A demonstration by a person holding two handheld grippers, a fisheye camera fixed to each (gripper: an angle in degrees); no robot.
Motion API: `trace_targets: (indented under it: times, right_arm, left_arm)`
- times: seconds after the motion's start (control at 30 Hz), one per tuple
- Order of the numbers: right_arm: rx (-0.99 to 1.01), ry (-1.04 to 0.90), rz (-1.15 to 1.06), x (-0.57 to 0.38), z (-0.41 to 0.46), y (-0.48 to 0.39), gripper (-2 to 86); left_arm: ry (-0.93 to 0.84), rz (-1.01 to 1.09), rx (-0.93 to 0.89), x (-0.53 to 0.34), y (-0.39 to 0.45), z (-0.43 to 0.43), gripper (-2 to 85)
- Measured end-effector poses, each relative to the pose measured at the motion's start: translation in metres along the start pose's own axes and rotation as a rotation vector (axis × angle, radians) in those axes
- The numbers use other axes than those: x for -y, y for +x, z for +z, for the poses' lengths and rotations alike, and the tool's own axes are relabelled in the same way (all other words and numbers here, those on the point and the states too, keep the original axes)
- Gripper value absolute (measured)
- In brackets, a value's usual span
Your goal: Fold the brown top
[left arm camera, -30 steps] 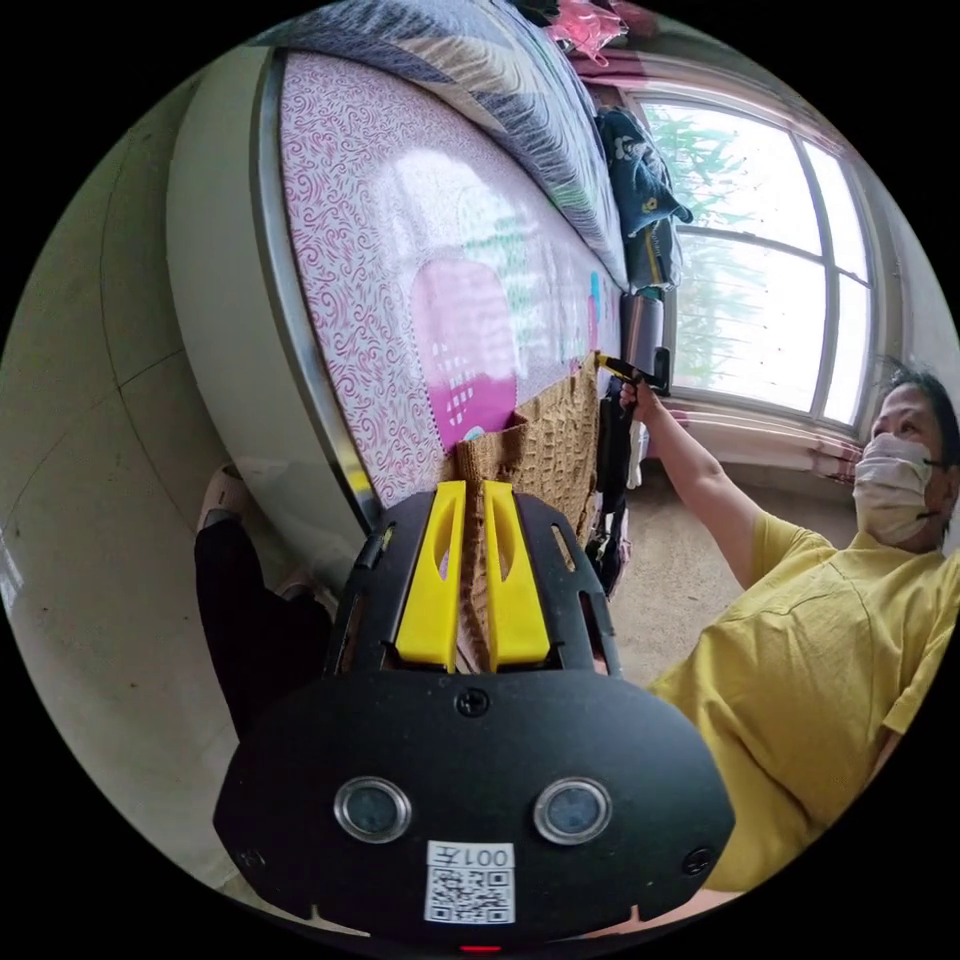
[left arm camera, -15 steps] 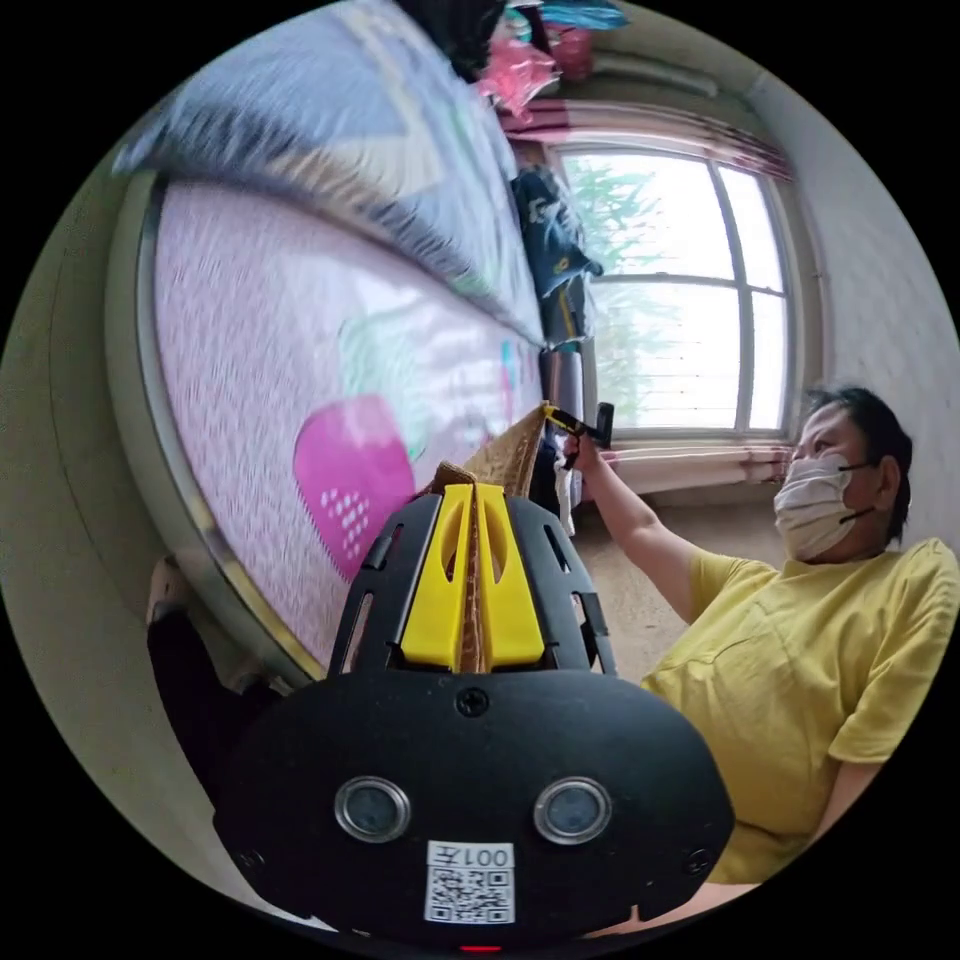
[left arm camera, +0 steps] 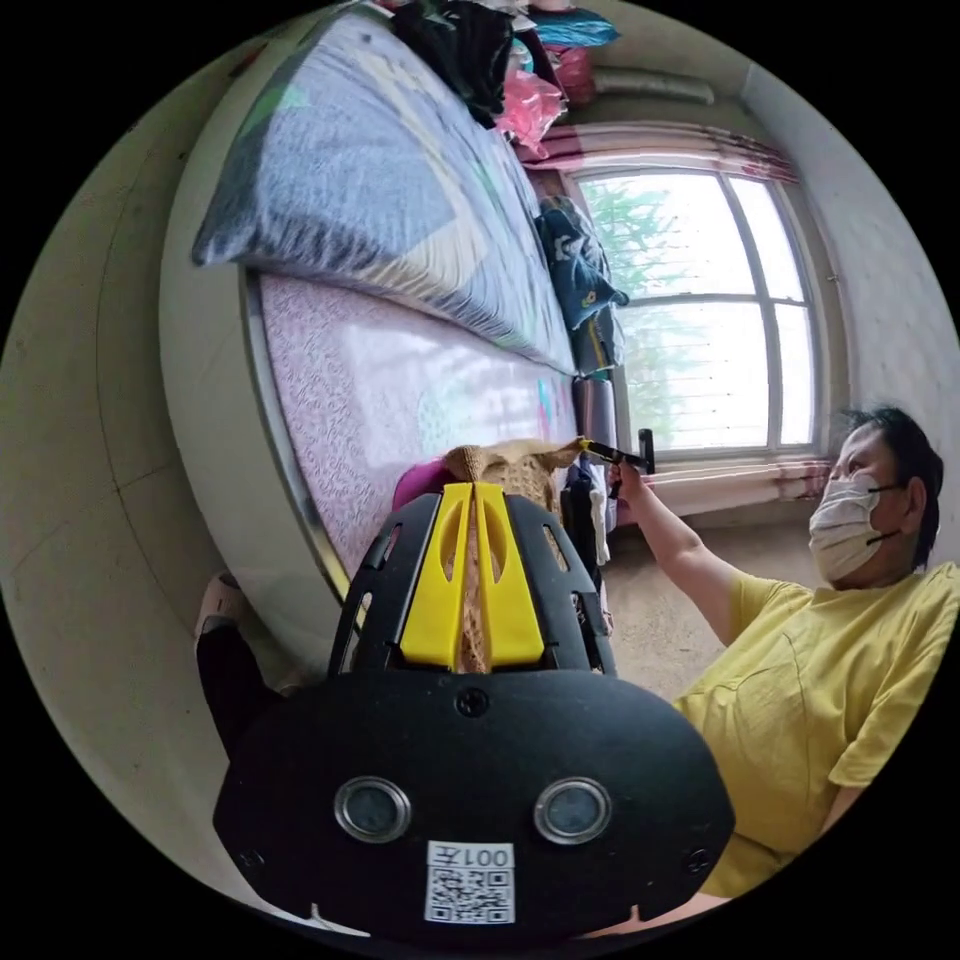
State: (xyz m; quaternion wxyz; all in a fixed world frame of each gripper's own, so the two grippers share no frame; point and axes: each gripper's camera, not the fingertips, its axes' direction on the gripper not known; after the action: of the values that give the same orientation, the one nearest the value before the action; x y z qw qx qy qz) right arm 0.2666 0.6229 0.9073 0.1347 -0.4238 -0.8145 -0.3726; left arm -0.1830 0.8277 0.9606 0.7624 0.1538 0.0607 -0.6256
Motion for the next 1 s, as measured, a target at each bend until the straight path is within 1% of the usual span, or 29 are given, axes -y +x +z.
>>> trace_targets:
  times: [0.07, 0.13, 0.17, 0.2, 0.27, 0.33, 0.4, 0.57, 0.67, 0.73, 0.9, 1.0]
  right_arm:
    - [0.025, 0.130, -0.085, 0.017, -0.028, -0.024, 2.1]
    - [0.036, 0.271, -0.145, 0.019, -0.053, -0.036, 2.1]
    - [0.048, 0.308, -0.111, 0.019, -0.059, -0.032, 2.1]
    - [0.059, 0.304, -0.081, 0.020, -0.058, -0.028, 2.1]
    - [0.051, 0.226, -0.009, 0.022, -0.045, -0.018, 2.1]
    - [0.047, 0.169, -0.010, 0.023, -0.031, -0.018, 2.0]
    - [0.027, 0.107, -0.024, 0.023, -0.017, -0.020, 2.0]
    - [-0.005, -0.125, -0.225, 0.012, 0.040, -0.055, 2.7]
    - [-0.012, -0.252, -0.288, 0.002, 0.070, -0.069, 3.6]
    - [-0.007, -0.280, -0.277, 0.003, 0.076, -0.069, 4.4]
    - [0.066, -0.234, -0.258, 0.012, 0.061, -0.063, 7.1]
    - [0.127, -0.196, -0.205, 0.016, 0.048, -0.054, 7.7]
  left_arm:
    - [0.042, 0.068, -0.013, 0.009, 0.013, -0.007, -1.6]
    - [0.073, 0.184, 0.003, 0.016, 0.034, -0.017, -1.6]
    - [0.069, 0.197, 0.009, 0.016, 0.037, -0.017, -1.6]
    - [0.058, 0.197, 0.018, 0.016, 0.036, -0.017, -1.6]
    - [0.028, 0.145, 0.040, 0.015, 0.026, -0.014, -1.6]
    - [-0.012, 0.073, 0.068, 0.013, 0.010, -0.007, -1.6]
    - [-0.028, 0.054, 0.097, 0.011, 0.004, -0.003, -1.6]
    - [-0.054, 0.052, 0.112, 0.011, -0.001, -0.001, -1.6]
    - [-0.068, 0.048, 0.117, 0.010, -0.002, 0.000, -1.6]
    - [-0.073, 0.050, 0.114, 0.011, -0.001, 0.001, -1.6]
    - [-0.082, 0.064, 0.118, 0.012, 0.004, 0.003, -1.6]
    - [-0.082, 0.062, 0.117, 0.011, 0.006, 0.003, -1.6]
